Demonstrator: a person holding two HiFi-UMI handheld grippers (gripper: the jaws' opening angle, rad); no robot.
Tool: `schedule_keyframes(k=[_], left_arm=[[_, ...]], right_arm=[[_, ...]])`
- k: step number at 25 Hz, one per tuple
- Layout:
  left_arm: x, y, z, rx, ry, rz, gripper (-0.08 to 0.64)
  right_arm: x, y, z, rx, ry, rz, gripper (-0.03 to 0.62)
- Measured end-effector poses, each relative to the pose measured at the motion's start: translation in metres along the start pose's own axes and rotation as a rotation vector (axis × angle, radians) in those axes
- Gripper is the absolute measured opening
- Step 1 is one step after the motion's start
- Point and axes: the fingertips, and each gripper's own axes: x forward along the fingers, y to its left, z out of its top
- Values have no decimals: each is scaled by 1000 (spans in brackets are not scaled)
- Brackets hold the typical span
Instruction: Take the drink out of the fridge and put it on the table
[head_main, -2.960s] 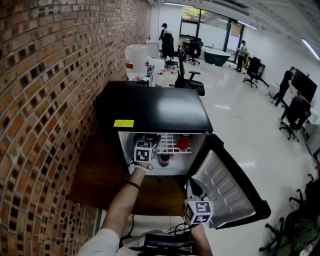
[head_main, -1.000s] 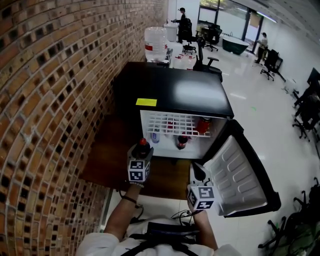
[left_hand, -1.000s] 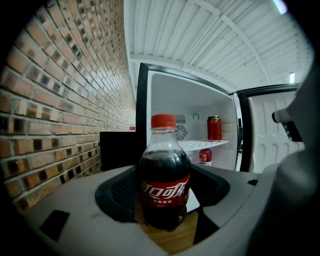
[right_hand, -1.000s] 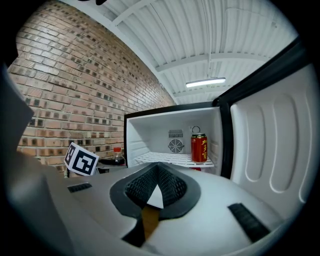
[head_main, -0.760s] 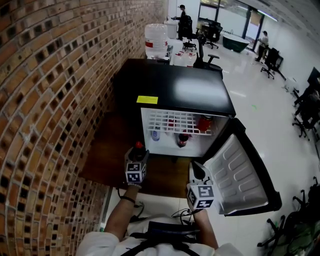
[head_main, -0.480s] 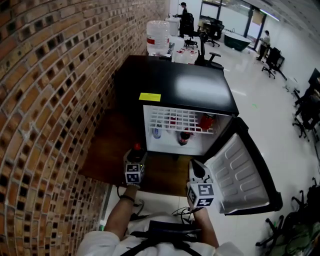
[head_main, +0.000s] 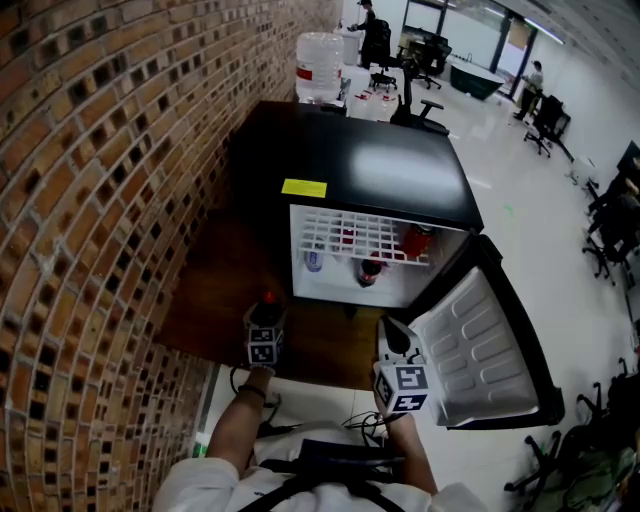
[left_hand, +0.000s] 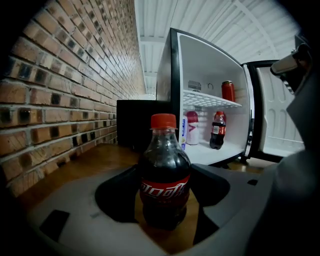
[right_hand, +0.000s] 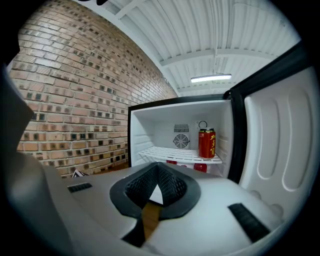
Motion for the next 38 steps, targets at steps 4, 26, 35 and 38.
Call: schedule_keyframes(k=[4,26,35,38], left_arm=[[5,4,-12,-14,16,10,308],[-5,2,-30,24,31,12,310],[-10,1,-34,37,27,12,311],[-10,1,-35,37,32,10,311]], right_arm=[[1,-1,-2,-2,6,1,11],[-2,-4,0,3,-4,-2,11],[-6,-7,1,13,-9,-13,11],[-7,-8,0,14,-9,-10,11]])
